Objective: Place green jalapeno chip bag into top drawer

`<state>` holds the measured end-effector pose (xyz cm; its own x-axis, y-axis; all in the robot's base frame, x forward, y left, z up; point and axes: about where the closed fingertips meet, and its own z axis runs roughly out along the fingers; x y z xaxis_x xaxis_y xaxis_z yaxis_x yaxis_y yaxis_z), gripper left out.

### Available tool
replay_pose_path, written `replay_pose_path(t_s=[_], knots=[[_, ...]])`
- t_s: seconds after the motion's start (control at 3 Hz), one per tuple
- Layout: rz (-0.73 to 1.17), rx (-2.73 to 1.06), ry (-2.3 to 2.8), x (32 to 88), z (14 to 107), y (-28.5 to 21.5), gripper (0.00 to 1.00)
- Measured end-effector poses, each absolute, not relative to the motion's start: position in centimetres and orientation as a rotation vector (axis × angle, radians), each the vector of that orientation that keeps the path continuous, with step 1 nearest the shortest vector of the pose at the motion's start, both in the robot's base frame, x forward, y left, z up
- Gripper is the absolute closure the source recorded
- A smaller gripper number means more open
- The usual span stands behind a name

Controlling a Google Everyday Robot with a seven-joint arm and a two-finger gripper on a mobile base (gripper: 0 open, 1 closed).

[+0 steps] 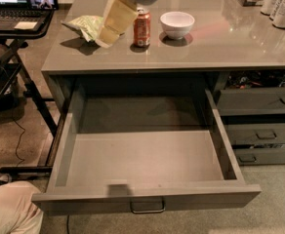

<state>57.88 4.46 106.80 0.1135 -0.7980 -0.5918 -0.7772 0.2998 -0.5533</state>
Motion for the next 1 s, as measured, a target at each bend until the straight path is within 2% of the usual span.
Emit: replay_pose_path(t_s=[0.33, 1.0], knots=[[-0.024, -1.473, 1.666, 59.0, 105.4, 5.4, 0.0], [-0.002, -1.52, 1.607, 65.6, 99.4, 8.1, 0.0]])
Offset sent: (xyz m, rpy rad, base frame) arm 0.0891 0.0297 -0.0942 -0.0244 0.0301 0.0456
